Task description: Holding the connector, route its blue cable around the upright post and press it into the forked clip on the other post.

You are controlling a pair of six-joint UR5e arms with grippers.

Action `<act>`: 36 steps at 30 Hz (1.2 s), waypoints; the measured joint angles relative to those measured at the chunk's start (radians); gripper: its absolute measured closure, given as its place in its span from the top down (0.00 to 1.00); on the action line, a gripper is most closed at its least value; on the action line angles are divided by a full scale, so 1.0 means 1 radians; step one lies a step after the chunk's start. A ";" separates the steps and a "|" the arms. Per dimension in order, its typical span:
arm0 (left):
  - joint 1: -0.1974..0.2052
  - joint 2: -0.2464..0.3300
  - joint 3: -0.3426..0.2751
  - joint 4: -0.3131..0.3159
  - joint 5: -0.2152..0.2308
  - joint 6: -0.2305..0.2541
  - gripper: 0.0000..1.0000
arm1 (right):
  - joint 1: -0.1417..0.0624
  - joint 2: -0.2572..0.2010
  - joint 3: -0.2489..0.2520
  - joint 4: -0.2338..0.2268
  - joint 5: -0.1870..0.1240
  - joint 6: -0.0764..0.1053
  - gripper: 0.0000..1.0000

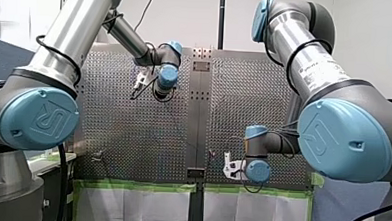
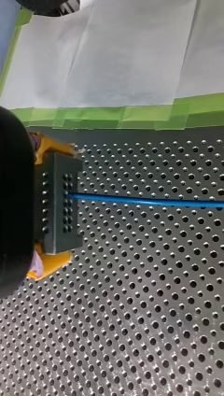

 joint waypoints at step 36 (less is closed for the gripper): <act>-0.042 -0.195 -0.062 0.124 0.003 0.002 1.00 | 0.000 0.000 0.000 0.006 -0.004 -0.007 0.00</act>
